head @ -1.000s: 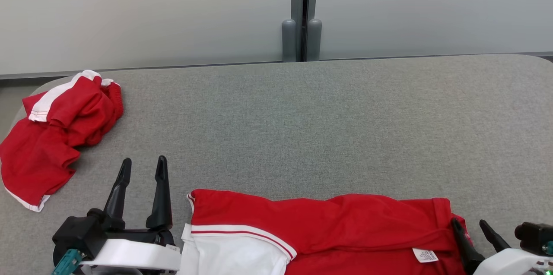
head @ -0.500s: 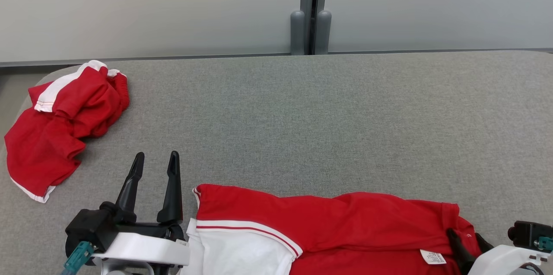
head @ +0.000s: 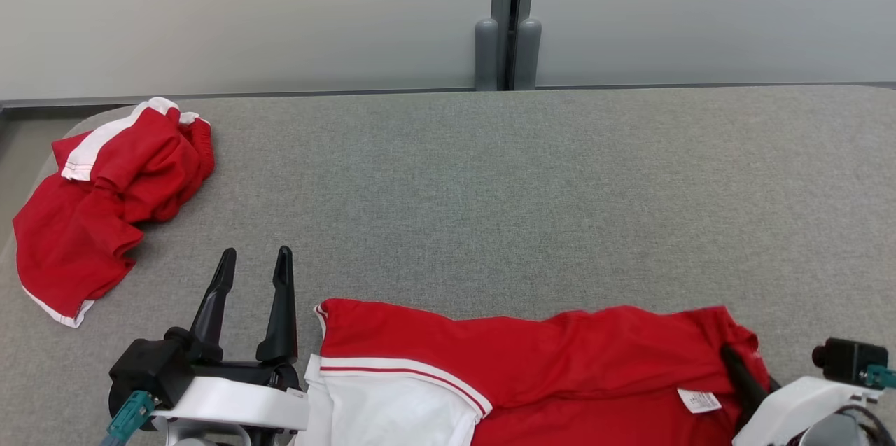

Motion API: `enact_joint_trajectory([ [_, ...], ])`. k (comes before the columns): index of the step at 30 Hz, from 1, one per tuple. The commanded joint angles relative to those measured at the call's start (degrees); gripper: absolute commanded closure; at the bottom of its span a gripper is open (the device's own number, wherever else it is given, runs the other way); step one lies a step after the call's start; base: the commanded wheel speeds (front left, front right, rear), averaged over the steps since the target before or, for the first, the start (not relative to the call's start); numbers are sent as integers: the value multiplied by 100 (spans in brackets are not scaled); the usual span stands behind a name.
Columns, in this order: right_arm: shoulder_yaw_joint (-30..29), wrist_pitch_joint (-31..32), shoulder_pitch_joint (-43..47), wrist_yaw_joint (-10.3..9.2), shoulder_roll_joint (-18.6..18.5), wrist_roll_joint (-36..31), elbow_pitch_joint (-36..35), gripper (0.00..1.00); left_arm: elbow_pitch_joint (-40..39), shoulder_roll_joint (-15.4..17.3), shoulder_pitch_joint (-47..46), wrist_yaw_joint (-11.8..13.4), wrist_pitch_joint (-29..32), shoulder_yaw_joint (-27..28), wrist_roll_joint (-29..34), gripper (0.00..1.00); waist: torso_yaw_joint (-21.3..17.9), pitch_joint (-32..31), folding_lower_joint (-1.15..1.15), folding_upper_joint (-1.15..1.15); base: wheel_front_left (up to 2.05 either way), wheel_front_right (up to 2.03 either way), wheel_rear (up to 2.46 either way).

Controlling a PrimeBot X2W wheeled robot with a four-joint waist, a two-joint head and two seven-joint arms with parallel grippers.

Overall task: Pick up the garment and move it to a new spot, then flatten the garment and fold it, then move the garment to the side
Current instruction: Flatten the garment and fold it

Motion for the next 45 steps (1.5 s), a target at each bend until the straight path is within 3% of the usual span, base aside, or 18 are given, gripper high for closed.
enact_joint_trajectory([
  [1,-44,-79,-158,11,-150,125,-101,100,5,-2,-55,-36,-26,49,36,0,-50,-19,0,0,0,0,0],
  [12,-504,29,-663,6,-1084,506,111,100,-24,-71,-128,-106,-26,170,124,0,-291,4,0,0,0,0,0],
  [17,-727,-77,-806,6,-1304,411,236,100,-2,-94,-100,-147,-26,208,153,0,-317,-35,0,0,0,0,0],
  [22,-774,-5,-646,7,-1202,437,-223,100,32,-113,3,-158,-26,267,160,0,-322,-162,0,0,0,0,0],
  [28,-747,324,-379,7,-1017,353,-1424,100,6,-126,116,-161,-26,357,177,0,-351,-295,0,0,0,0,0],
  [35,-376,1001,-56,7,-269,950,-2897,100,6,-135,139,-171,-26,381,204,0,-296,-351,0,0,0,0,0],
  [39,-67,1160,-64,7,12,903,-2913,100,27,-137,93,-179,-26,331,193,0,-189,-328,0,0,0,0,0],
  [45,515,1120,-324,8,692,814,-2212,100,86,-141,3,-190,-19,280,166,0,143,-250,0,0,0,0,0],
])
